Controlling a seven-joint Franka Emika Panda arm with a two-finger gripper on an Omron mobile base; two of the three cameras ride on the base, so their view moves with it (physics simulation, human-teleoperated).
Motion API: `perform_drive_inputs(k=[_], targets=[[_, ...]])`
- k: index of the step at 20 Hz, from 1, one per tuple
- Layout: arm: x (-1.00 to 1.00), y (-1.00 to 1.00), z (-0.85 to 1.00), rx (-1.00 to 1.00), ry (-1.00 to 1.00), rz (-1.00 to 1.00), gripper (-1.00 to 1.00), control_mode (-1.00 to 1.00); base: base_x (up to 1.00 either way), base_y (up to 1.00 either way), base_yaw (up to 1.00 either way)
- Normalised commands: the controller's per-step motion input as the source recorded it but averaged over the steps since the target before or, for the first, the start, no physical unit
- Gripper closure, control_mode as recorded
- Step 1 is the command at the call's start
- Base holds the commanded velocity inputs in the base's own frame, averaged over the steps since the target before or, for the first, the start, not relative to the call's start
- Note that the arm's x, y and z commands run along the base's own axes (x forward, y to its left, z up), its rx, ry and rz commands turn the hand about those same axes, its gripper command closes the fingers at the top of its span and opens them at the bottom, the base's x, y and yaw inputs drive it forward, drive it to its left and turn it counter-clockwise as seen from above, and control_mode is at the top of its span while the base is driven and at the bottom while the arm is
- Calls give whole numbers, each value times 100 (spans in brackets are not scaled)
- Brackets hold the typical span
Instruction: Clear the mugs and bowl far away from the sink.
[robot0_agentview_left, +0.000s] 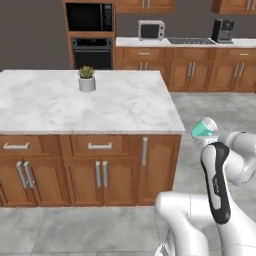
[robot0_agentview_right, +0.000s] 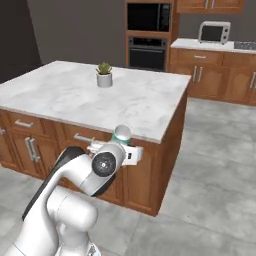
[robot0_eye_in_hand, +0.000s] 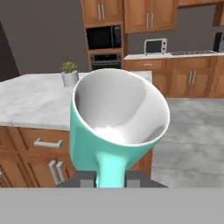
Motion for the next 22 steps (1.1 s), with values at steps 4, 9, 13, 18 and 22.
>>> perform_drive_inputs(k=[4, 9, 13, 18, 22], targets=[[0, 0, 0, 0, 0, 0, 100, 100, 60, 98, -46], [0, 0, 0, 0, 0, 0, 100, 100, 55, 100, -34], [0, 0, 0, 0, 0, 0, 100, 100, 61, 100, -29], [0, 0, 0, 0, 0, 0, 100, 100, 95, 88, -27], [0, 0, 0, 0, 0, 0, 100, 100, 98, 56, -7]])
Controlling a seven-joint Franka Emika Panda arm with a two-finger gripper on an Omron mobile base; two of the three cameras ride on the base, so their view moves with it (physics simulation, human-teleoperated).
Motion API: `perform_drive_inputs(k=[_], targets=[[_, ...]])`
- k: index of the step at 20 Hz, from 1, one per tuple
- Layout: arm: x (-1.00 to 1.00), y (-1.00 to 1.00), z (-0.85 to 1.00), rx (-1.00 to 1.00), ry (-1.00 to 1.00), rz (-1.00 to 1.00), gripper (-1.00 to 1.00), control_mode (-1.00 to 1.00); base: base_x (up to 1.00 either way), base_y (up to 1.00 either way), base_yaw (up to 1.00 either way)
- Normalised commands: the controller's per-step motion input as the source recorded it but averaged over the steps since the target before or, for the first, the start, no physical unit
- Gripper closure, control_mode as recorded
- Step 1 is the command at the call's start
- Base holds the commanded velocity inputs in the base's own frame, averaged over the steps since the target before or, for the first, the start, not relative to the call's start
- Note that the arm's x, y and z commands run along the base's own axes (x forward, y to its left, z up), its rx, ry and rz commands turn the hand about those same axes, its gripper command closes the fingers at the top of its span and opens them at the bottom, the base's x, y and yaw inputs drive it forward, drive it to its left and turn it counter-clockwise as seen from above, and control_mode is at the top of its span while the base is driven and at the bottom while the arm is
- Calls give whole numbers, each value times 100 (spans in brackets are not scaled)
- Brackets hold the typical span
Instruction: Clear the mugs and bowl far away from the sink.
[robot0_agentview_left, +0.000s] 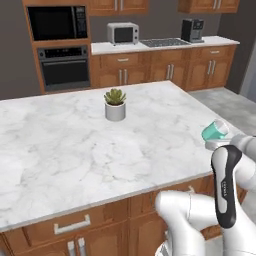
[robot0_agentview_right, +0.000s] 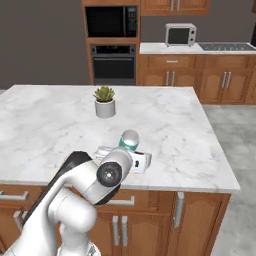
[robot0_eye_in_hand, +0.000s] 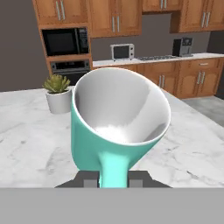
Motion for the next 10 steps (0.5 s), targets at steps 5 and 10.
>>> perform_drive_inputs(k=[5, 10], targets=[[0, 0, 0, 0, 0, 0, 100, 100, 91, 26, 0], [55, 14, -11, -24, 36, 4, 100, -100, 0, 0, 0]])
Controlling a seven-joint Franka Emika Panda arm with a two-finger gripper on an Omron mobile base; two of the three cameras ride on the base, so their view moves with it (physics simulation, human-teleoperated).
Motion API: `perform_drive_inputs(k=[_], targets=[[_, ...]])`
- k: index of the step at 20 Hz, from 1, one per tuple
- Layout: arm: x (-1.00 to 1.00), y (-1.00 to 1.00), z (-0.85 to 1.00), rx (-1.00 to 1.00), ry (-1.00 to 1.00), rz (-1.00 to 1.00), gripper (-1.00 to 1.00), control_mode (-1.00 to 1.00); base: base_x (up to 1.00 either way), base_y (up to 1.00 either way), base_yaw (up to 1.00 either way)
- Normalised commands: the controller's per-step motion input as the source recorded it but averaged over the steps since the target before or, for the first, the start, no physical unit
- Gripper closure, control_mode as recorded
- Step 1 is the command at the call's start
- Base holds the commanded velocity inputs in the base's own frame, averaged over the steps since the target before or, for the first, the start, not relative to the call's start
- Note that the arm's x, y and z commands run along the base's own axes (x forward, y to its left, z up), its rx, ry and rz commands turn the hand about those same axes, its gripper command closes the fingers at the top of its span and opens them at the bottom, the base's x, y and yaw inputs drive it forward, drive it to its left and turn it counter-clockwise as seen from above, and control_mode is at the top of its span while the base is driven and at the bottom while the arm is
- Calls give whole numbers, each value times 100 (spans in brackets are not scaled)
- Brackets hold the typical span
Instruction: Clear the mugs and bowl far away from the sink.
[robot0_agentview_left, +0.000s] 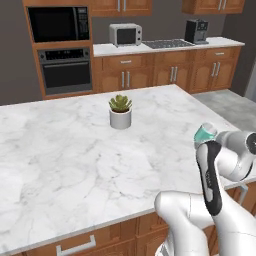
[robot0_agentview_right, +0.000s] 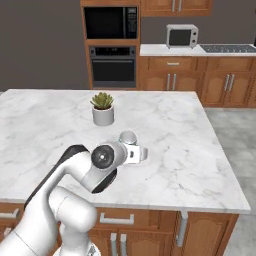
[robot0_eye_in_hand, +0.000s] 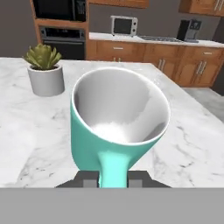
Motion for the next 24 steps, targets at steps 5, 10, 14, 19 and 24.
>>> perform_drive_inputs(k=[5, 10, 14, 19, 24], targets=[[10, 7, -38, -27, 25, 11, 100, -100, 0, 0, 0], [0, 2, -26, -10, 5, 0, 100, -100, 0, 0, 0], [3, 1, -47, -11, 11, 0, 100, -100, 0, 0, 0], [27, 7, -35, -1, 12, 0, 100, -100, 0, 0, 0], [27, 1, -28, 0, 9, 0, 100, -100, 0, 0, 0]])
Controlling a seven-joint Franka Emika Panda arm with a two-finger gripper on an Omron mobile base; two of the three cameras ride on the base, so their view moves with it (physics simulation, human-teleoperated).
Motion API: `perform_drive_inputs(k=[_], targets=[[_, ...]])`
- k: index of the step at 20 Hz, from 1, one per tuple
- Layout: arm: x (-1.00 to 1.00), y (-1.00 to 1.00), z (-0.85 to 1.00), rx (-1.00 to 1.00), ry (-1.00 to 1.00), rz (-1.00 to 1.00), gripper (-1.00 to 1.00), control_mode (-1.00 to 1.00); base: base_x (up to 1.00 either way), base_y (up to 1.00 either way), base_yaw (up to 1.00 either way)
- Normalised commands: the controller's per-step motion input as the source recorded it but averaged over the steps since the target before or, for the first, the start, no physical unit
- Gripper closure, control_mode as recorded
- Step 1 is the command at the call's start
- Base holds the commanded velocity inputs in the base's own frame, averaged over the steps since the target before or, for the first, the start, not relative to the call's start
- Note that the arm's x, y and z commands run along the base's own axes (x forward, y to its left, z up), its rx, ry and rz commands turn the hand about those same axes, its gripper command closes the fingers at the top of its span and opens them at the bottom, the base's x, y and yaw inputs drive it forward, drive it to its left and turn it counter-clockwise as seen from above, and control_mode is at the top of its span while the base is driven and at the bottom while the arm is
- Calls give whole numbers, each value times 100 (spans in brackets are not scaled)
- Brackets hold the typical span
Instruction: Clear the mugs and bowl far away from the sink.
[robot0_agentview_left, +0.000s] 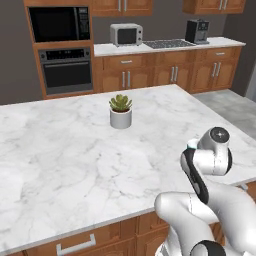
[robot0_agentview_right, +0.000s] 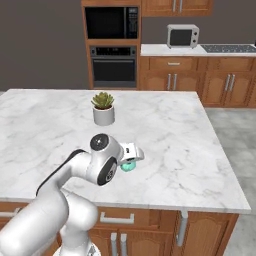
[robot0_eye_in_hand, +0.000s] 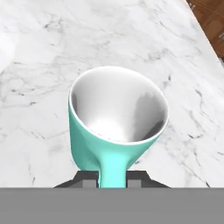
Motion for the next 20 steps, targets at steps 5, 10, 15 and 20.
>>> perform_drive_inputs(k=[5, 10, 15, 20], targets=[[27, 0, -30, 4, 6, 0, 100, -100, 0, 0, 0], [10, -16, -28, 22, 0, 0, 100, -100, 0, 0, 0], [6, 0, 0, 2, 0, 0, 100, -100, 0, 0, 0], [32, 10, -7, -2, 0, 0, 100, -100, 0, 0, 0]])
